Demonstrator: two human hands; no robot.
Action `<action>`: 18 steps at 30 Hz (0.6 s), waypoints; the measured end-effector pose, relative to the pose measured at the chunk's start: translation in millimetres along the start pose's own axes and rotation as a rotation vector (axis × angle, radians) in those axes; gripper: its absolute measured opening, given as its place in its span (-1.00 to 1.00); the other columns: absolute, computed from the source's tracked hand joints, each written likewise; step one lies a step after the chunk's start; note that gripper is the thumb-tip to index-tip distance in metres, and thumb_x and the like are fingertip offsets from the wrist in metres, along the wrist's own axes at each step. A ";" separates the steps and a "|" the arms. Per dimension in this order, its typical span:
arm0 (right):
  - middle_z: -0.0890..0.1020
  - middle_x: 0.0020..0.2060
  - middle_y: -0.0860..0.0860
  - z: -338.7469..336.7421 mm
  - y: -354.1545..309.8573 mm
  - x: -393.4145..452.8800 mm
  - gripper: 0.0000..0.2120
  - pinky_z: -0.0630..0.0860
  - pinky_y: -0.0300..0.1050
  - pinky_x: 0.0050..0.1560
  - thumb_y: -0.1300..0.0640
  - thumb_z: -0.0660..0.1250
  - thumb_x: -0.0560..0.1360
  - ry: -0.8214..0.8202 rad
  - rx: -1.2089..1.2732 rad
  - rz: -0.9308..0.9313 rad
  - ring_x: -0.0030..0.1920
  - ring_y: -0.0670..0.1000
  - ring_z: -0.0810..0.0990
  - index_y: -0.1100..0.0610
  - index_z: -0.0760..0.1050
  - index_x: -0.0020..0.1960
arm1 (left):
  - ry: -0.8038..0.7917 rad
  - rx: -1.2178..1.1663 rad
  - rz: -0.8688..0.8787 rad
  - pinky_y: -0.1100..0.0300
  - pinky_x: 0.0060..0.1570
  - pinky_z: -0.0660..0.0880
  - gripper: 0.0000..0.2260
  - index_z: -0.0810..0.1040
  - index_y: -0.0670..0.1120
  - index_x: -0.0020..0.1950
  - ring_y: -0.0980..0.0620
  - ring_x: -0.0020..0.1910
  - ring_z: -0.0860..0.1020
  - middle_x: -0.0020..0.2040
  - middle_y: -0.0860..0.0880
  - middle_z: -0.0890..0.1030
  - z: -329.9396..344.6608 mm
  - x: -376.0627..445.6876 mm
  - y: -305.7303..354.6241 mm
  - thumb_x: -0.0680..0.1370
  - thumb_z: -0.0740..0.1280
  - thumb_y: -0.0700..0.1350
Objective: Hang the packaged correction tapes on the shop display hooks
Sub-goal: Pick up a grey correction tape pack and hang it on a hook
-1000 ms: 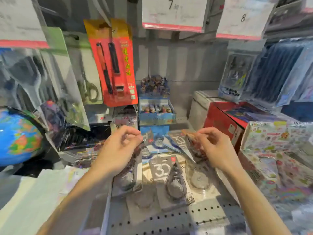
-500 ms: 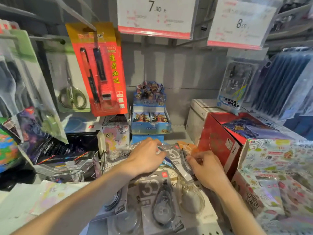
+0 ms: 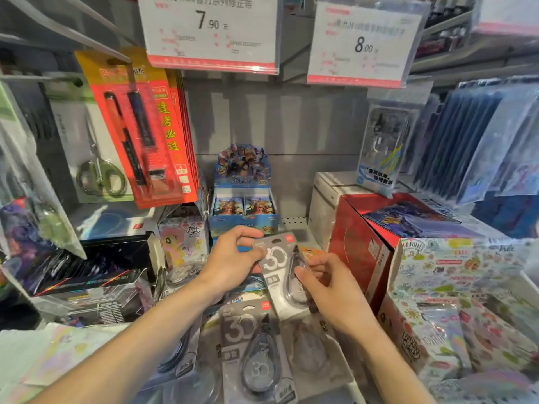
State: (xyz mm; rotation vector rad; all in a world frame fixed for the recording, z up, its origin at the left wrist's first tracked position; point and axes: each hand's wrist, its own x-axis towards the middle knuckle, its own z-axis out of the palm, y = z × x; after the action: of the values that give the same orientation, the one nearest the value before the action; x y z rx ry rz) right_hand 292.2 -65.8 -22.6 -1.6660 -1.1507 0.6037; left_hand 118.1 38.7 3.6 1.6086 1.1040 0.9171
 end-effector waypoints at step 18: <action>0.76 -0.18 -0.04 33.3 -65.9 -2.3 -0.72 0.63 -0.28 -0.05 0.07 0.50 0.55 -0.252 0.308 -0.034 -0.15 -0.14 0.72 0.03 0.57 0.24 | -0.068 -0.144 0.088 0.23 0.05 0.65 -0.46 0.52 -0.04 0.29 -0.01 0.03 0.76 0.07 0.01 0.78 -69.9 -72.2 -9.4 0.35 0.56 0.00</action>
State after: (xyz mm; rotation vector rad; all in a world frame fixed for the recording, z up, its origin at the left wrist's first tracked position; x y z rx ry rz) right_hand 237.6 -48.9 24.1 -1.3317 -1.1918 0.9402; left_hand 29.1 -8.5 8.7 1.5685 0.9055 0.9698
